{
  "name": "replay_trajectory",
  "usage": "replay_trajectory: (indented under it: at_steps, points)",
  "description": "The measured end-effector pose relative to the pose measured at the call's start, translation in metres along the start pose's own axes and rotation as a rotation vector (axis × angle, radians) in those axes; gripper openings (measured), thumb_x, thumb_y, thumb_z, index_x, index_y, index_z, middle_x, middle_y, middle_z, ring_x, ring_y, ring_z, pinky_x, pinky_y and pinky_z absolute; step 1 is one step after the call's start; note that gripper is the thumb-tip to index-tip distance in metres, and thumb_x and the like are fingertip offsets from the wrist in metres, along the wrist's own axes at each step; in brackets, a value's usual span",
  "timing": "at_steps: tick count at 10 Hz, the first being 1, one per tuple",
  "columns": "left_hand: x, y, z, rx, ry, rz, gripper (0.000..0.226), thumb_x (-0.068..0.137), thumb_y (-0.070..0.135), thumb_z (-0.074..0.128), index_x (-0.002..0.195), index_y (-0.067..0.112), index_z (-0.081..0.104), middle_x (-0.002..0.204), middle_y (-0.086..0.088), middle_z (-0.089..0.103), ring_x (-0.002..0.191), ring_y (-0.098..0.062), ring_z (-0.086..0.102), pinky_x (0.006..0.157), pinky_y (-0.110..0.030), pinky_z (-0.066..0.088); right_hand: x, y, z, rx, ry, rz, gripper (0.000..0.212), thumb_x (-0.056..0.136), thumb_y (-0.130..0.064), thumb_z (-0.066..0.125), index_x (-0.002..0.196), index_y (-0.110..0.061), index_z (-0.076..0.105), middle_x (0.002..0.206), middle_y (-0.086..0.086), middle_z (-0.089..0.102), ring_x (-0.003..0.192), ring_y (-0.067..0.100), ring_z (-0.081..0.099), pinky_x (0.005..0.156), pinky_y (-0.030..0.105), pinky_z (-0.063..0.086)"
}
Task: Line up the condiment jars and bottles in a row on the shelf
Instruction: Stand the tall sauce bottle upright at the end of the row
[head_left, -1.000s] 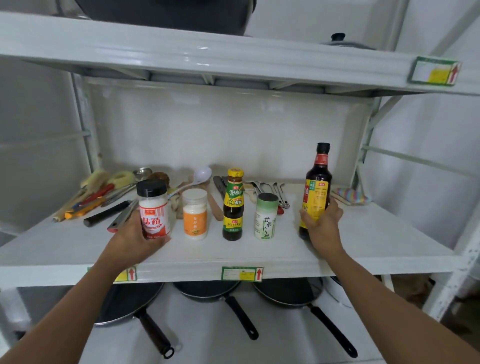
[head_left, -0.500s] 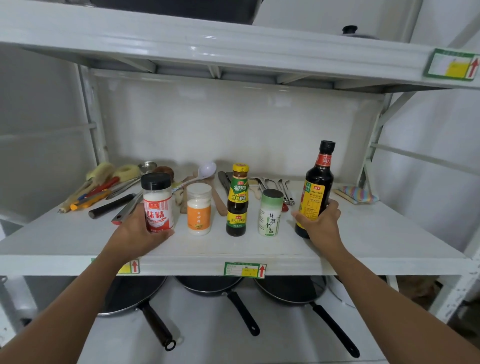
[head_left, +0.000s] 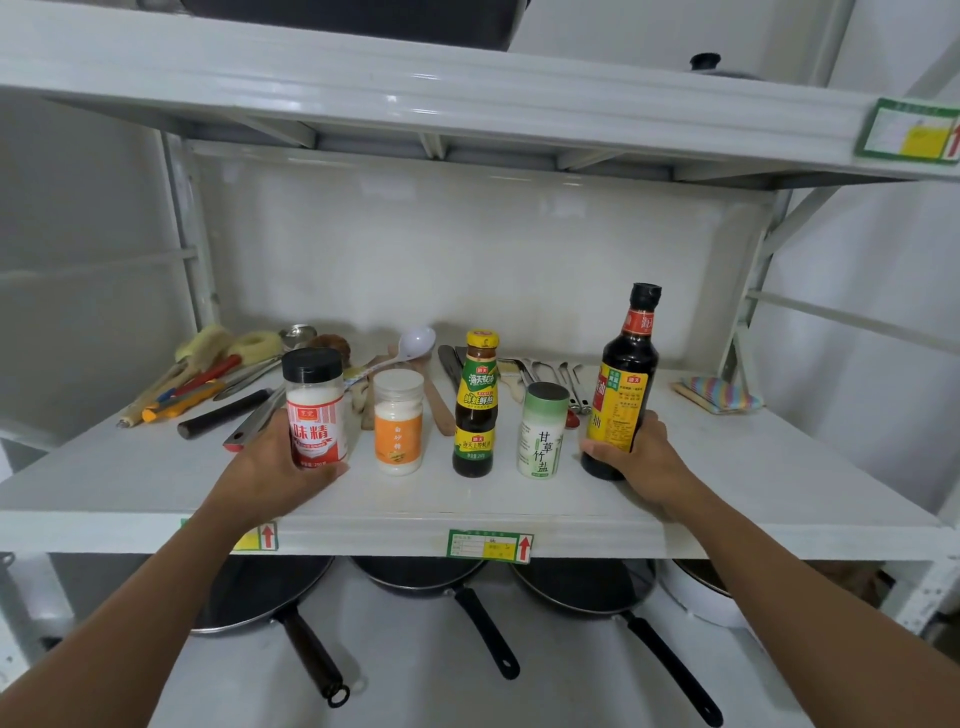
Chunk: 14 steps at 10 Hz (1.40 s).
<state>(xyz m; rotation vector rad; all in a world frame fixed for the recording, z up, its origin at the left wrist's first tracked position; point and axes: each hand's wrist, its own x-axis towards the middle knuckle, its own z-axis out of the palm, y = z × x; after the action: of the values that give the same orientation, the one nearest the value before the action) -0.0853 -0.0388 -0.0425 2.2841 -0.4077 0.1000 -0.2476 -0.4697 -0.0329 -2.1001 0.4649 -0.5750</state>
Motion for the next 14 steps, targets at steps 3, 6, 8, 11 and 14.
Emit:
replay_trajectory:
  at_steps: [3,6,8,11,14]
  points:
    - [-0.001,0.0,-0.001,0.008,0.003,0.001,0.092,0.076,0.049,0.087,0.15,0.03,0.037,0.148,-0.003,0.056,0.132,-0.03,0.058,0.106,-0.053,0.05,-0.005,0.004,-0.005,-0.012,-0.09,-0.016,0.064,0.09,-0.038,0.08,0.143,-0.024,0.047,0.14,0.004,0.057,0.117,0.019,0.059,0.098,0.033,0.043]
    - [0.0,-0.001,0.0,0.008,0.003,0.005,0.092,0.077,0.047,0.087,0.152,0.029,0.036,0.151,-0.004,0.054,0.134,-0.032,0.056,0.107,-0.053,0.049,-0.014,-0.003,0.012,0.041,0.119,0.015,0.084,0.073,-0.044,0.093,0.141,-0.015,0.052,0.134,0.006,0.064,0.113,0.021,0.063,0.091,0.034,0.053]
    - [0.0,-0.001,0.0,0.012,0.005,0.008,0.093,0.076,0.047,0.087,0.152,0.03,0.035,0.15,-0.004,0.054,0.134,-0.032,0.056,0.107,-0.054,0.049,-0.018,0.0,0.01,-0.063,0.132,-0.033,0.075,0.08,-0.035,0.09,0.14,-0.015,0.05,0.129,0.005,0.063,0.107,0.019,0.061,0.084,0.031,0.05]
    - [0.0,0.0,0.0,0.007,0.004,0.013,0.092,0.076,0.046,0.088,0.15,0.031,0.036,0.15,-0.004,0.055,0.133,-0.032,0.057,0.106,-0.054,0.05,-0.017,0.0,0.01,-0.11,0.122,-0.029,0.063,0.08,-0.029,0.088,0.129,-0.016,0.052,0.113,0.005,0.065,0.094,0.014,0.063,0.064,0.02,0.044]
    - [-0.002,-0.001,-0.001,-0.002,0.002,0.043,0.091,0.075,0.046,0.088,0.149,0.03,0.038,0.148,-0.004,0.056,0.131,-0.031,0.058,0.106,-0.054,0.05,-0.02,-0.003,0.009,-0.002,0.152,-0.045,0.1,0.073,-0.042,0.094,0.151,-0.019,0.034,0.135,0.0,0.053,0.118,0.019,0.057,0.091,0.032,0.05]
